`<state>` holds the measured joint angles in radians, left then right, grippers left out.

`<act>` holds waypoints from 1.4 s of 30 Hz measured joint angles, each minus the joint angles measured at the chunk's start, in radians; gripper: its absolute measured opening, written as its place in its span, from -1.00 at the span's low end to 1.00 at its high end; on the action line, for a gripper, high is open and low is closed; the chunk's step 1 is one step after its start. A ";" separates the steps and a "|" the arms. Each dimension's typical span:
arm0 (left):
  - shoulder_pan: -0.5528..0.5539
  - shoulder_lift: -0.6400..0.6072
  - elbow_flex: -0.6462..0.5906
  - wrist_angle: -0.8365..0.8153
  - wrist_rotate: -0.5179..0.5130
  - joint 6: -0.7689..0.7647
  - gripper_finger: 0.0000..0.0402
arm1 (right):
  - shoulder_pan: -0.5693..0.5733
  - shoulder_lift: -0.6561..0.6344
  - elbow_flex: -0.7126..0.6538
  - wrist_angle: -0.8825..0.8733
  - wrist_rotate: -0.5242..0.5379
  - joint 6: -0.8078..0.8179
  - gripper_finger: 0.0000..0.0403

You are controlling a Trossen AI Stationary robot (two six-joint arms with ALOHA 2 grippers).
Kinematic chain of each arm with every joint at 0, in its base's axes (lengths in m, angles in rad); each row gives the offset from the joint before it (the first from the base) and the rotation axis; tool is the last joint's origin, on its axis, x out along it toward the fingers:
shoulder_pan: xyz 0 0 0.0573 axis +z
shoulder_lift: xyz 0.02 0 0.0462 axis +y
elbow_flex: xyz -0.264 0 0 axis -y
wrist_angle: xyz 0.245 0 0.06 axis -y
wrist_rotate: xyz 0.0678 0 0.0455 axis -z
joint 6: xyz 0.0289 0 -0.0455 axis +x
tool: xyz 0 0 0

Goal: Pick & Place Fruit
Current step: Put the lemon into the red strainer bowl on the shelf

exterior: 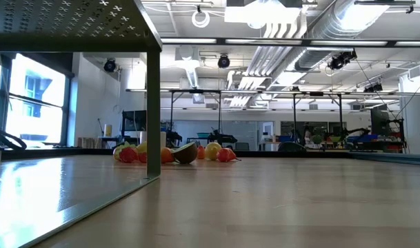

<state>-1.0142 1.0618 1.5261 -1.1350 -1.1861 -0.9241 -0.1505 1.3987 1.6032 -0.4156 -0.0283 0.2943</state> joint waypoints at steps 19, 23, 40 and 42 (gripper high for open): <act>0.000 -0.021 -0.132 0.124 -0.015 0.056 -0.74 | 0.000 0.000 0.000 0.000 0.003 0.000 0.05; 0.000 -0.020 -0.153 0.162 -0.031 0.078 -0.74 | 0.000 0.000 0.000 0.000 0.003 0.000 0.05; 0.314 -0.040 -0.243 0.380 0.269 0.284 -0.74 | 0.000 0.000 0.000 0.000 0.003 0.000 0.05; 0.342 -0.059 -0.243 0.401 0.308 0.345 -0.74 | 0.000 0.000 0.000 0.000 0.003 0.000 0.05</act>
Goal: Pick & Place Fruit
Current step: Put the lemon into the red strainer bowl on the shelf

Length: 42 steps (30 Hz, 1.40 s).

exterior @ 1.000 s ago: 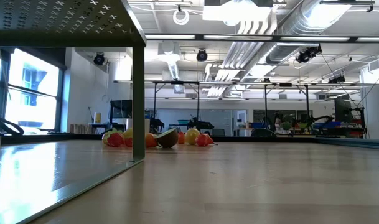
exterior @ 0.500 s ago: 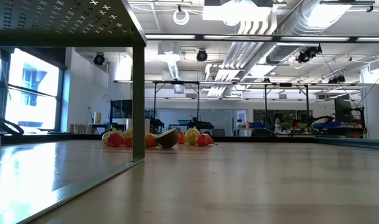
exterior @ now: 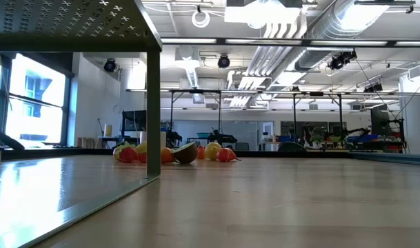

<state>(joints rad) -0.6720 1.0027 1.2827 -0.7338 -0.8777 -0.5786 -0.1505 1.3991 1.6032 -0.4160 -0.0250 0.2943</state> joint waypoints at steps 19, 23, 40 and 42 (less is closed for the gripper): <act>0.181 -0.163 -0.002 0.003 0.108 0.261 -0.74 | 0.000 0.001 0.000 -0.087 0.094 0.000 0.05; 0.181 -0.144 -0.002 0.002 0.109 0.261 -0.74 | 0.000 0.001 0.000 -0.103 0.107 0.000 0.05; 0.181 0.004 -0.002 0.095 0.105 0.260 -0.74 | 0.000 0.031 0.000 -0.097 0.110 0.000 0.05; 0.181 0.004 -0.002 0.096 0.111 0.260 -0.74 | 0.000 0.045 0.002 -0.096 0.105 0.000 0.05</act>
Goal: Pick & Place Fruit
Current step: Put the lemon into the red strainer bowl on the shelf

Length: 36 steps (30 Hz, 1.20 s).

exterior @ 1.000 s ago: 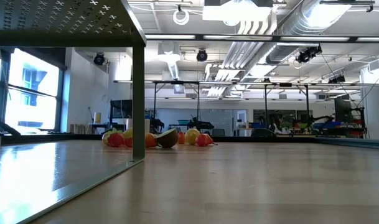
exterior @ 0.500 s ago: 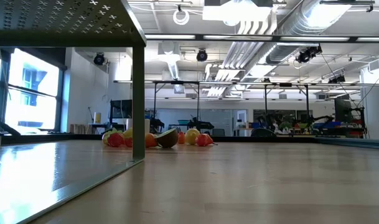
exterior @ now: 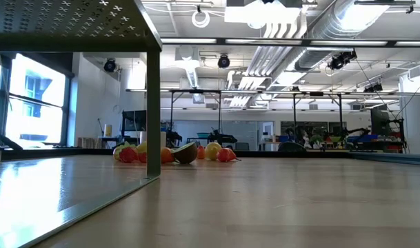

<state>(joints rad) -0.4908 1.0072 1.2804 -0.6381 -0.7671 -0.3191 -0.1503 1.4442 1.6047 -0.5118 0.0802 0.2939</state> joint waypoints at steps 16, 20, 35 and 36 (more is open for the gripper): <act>0.095 -0.263 -0.244 0.238 0.128 0.053 -0.74 | -0.038 0.097 -0.002 0.020 0.019 -0.005 0.05; 0.098 -0.366 -0.290 0.240 0.105 0.068 -0.74 | -0.091 0.115 -0.002 0.052 0.038 0.045 0.05; 0.098 -0.528 -0.321 0.214 0.075 0.113 -0.74 | -0.294 0.357 -0.002 -0.006 -0.033 0.191 0.13; 0.098 -0.526 -0.321 0.213 0.076 0.113 -0.74 | -0.304 0.374 -0.002 -0.021 -0.036 0.184 0.17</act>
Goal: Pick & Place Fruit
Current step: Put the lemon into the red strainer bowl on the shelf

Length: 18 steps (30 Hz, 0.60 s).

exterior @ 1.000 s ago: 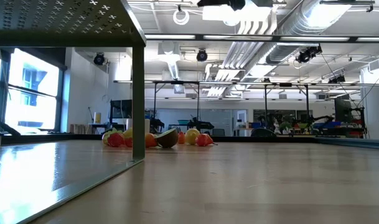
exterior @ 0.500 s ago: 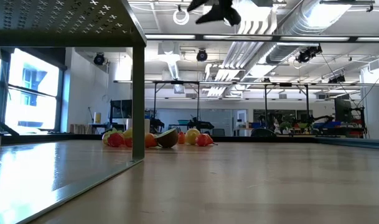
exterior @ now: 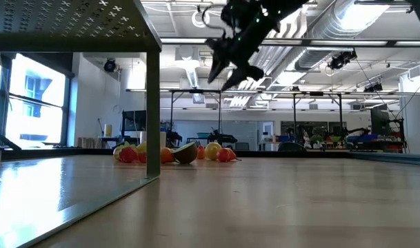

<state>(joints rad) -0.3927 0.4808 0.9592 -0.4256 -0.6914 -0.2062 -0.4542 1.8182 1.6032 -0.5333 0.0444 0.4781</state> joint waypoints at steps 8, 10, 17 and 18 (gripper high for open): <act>0.000 0.031 0.000 -0.003 -0.031 0.000 -0.74 | -0.040 0.125 0.000 -0.059 -0.115 -0.002 0.56; 0.000 0.038 0.000 -0.003 -0.033 0.000 -0.74 | -0.038 0.151 0.000 -0.071 -0.137 -0.009 0.61; 0.000 0.072 0.000 -0.002 -0.035 -0.016 -0.74 | -0.005 0.216 0.000 -0.104 -0.157 -0.085 0.59; 0.000 0.078 0.000 -0.002 -0.035 -0.022 -0.74 | 0.001 0.220 0.000 -0.107 -0.155 -0.096 0.58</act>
<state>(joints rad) -0.3927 0.5586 0.9592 -0.4278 -0.7269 -0.2286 -0.4530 2.0385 1.6032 -0.6406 -0.1105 0.3819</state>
